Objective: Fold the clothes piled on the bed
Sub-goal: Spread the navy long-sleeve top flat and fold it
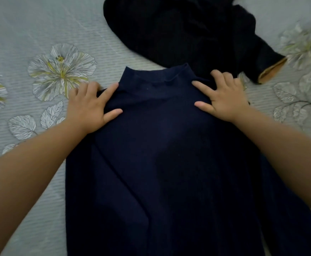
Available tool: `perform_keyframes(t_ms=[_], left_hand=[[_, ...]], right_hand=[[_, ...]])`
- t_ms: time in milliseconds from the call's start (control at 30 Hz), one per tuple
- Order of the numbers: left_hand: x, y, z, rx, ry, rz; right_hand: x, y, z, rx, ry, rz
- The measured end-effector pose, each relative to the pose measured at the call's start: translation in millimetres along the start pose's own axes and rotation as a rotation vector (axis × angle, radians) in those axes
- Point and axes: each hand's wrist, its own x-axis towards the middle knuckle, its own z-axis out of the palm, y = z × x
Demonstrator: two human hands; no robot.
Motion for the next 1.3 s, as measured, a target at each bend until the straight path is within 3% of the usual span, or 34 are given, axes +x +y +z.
perform_keyframes(t_ms=[133, 233, 333, 400, 600, 733, 800, 900, 967, 1167, 1233, 1300], left_hand=[[-13, 24, -14, -0.04, 0.079, -0.185], [-54, 64, -25, -0.18, 0.083, -0.43], [-133, 106, -23, -0.197, 0.022, -0.397], [-188, 131, -21, -0.178, -0.024, -0.36], [-306, 206, -28, -0.148, -0.281, -0.423], [-345, 227, -37, -0.141, -0.334, -0.473], [-352, 226, -48, -0.155, -0.28, -0.459], [-356, 216, -63, -0.143, -0.411, -0.516], [-360, 202, -74, -0.113, -0.386, -0.527], [-394, 111, -95, 0.212, -0.353, -0.433], [-407, 96, -102, 0.375, -0.512, -0.516], [-414, 103, -104, 0.36, -0.606, -0.632]], right_hand=[[-8, -20, -21, 0.063, -0.117, 0.174], [-47, -54, -27, 0.133, 0.014, 0.223], [-118, -94, -22, 0.212, 0.192, 0.244], [-176, -121, -19, 0.298, 0.211, 0.273], [-324, -154, -17, 0.337, -0.018, 0.287], [-372, -151, -24, 0.319, -0.098, 0.266], [-391, -150, -30, 0.332, -0.125, 0.296], [-411, -154, -34, 0.362, -0.104, 0.403], [-421, -164, -37, 0.407, -0.079, 0.504], [-430, -182, -51, 0.637, -0.1, 0.788], [-433, -188, -54, 0.602, -0.159, 0.822], [-438, -197, -59, 0.544, -0.194, 0.834]])
